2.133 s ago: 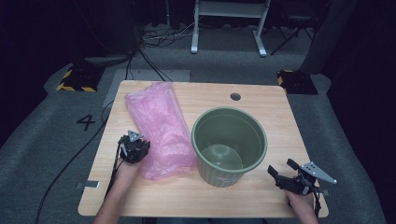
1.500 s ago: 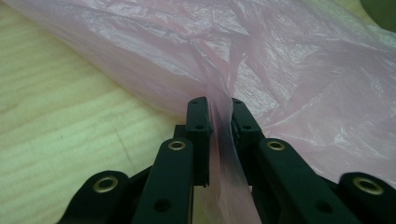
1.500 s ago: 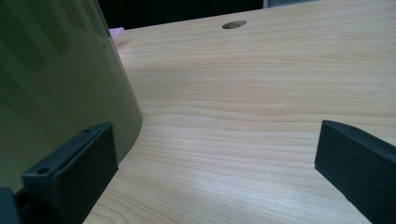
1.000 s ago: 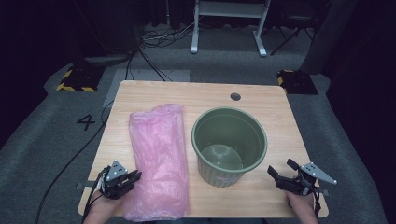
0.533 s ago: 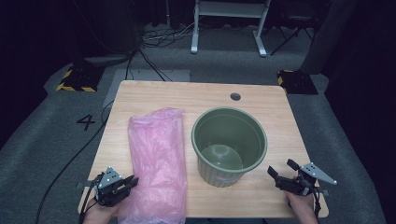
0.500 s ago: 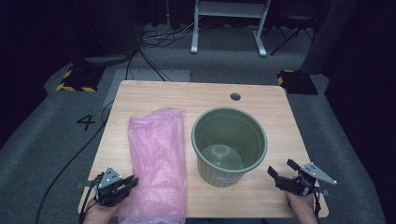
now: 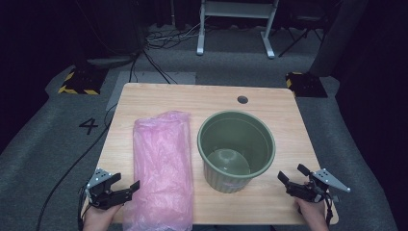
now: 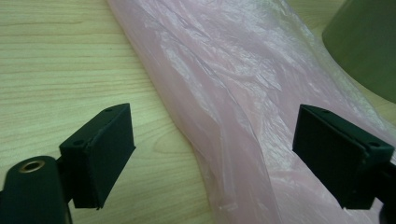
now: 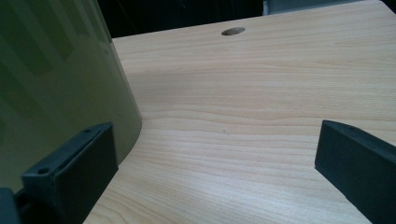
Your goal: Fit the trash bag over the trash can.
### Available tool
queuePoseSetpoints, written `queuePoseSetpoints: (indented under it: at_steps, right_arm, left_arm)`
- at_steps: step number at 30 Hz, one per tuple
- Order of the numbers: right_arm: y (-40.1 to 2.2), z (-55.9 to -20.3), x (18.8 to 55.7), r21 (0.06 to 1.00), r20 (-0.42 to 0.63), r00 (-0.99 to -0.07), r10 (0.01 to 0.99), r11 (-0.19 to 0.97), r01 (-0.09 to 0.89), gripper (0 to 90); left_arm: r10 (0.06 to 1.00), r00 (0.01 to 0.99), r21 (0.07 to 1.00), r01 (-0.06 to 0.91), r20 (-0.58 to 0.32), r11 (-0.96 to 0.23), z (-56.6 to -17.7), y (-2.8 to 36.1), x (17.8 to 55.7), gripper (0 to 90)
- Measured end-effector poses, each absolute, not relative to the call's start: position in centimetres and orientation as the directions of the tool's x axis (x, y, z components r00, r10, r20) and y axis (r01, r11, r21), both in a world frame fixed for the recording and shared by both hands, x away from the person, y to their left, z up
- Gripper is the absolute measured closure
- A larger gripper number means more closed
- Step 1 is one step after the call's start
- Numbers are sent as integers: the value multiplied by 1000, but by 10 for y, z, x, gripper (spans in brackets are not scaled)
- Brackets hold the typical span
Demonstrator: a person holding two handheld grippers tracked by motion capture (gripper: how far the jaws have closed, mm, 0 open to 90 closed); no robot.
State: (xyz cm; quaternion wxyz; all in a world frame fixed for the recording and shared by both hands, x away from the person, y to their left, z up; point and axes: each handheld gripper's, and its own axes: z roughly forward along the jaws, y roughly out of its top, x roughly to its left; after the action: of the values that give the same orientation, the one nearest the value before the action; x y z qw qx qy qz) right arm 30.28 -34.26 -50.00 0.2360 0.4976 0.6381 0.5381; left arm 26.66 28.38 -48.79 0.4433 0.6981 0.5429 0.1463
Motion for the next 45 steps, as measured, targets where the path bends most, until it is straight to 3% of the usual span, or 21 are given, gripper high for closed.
queuePoseSetpoints:
  at_steps: [4,11,16,24,30,33,35,36,37,39,40,42,45]
  right_arm:
    - [-341,-500,303,922,221,-381,898,-65,382,0]
    - [-349,-501,304,914,281,-384,879,-123,387,0]
    - [-347,-501,303,917,267,-387,882,-110,383,0]
    - [-351,-502,304,913,300,-394,869,-142,383,0]
    - [-351,-502,304,916,294,-402,867,-135,378,0]
    - [-350,-501,303,916,293,-399,869,-135,379,0]
    - [-350,-501,303,916,290,-399,870,-131,379,0]
    - [-349,-501,303,917,285,-397,872,-127,378,0]
    - [-349,-501,303,917,285,-397,872,-127,378,0]
    - [-348,-501,303,919,276,-398,875,-119,376,0]
    - [-348,-501,303,919,274,-396,876,-117,378,0]
    - [-347,-501,303,920,268,-398,878,-110,376,0]
    - [-349,-501,303,919,278,-399,874,-121,376,0]
  left_arm:
    - [893,362,776,630,-269,-22,-486,281,274,36]
    - [903,336,749,662,-267,-25,-485,271,297,4]
    - [912,307,735,678,-271,-9,-486,268,308,6]
    - [911,288,696,718,-294,-3,-493,263,327,150]
    - [925,276,685,729,-261,-24,-497,255,330,211]
    - [942,298,705,701,-153,-107,-497,243,328,332]
    - [945,302,712,691,-126,-126,-498,239,327,381]
    - [935,328,719,682,-132,-137,-498,237,326,486]
    - [935,328,719,682,-132,-137,-498,237,326,535]
    - [934,335,721,677,-125,-146,-499,235,326,567]
    - [927,343,717,684,-150,-137,-498,237,326,631]
    - [923,340,708,696,-182,-117,-499,240,326,869]
    - [906,328,688,723,-269,-58,-500,247,327,898]
